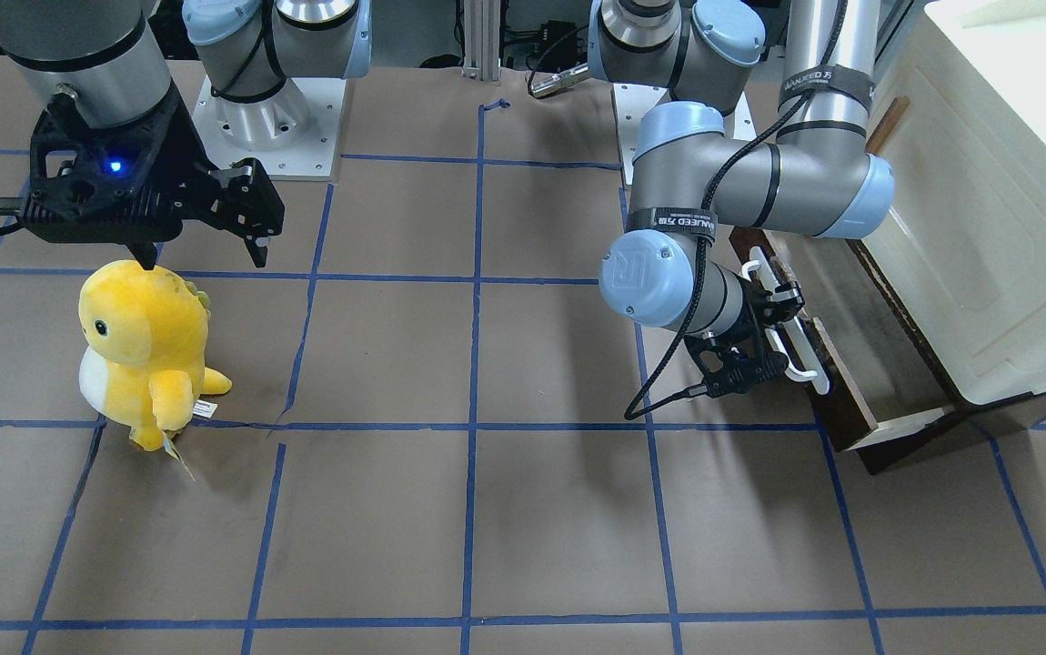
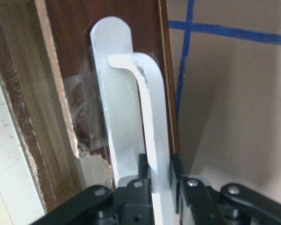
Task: Pull drawer sideways
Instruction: 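Pull the handle with the left gripper, sliding the drawer out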
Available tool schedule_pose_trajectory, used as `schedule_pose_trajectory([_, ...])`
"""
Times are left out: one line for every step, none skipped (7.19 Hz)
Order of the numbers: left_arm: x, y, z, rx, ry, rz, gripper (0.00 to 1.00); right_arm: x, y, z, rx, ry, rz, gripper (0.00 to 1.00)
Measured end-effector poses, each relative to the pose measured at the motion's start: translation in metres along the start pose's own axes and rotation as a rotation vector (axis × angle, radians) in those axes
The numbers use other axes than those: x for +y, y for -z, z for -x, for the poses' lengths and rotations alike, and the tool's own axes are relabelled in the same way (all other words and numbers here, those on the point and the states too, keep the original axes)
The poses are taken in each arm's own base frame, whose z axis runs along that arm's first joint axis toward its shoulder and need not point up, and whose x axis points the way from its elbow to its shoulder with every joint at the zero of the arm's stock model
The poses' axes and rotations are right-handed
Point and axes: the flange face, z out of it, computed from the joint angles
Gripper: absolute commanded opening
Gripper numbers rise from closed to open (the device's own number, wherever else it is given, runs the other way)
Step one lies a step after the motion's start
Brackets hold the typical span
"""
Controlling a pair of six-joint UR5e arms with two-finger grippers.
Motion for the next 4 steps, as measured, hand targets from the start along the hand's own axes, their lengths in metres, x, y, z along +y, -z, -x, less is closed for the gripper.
schedule_pose_trajectory([-0.0002,0.0048,-0.0024,0.005,0.000,-0.007,0.00,0.0000,0.0000,0.0000,0.000,0.000,0.000,1.00])
schedule_pose_trajectory([-0.0009,0.0079,-0.0032,0.010,0.001,-0.011,0.01,0.0000,0.0000,0.0000,0.000,-0.001,0.000,1.00])
schedule_pose_trajectory([-0.0011,0.0096,-0.0035,0.011,0.001,-0.013,0.02,0.0000,0.0000,0.0000,0.000,-0.001,0.000,1.00])
schedule_pose_trajectory([-0.0017,0.0095,-0.0040,0.012,0.001,-0.013,0.02,0.0000,0.0000,0.0000,0.000,-0.001,0.000,1.00])
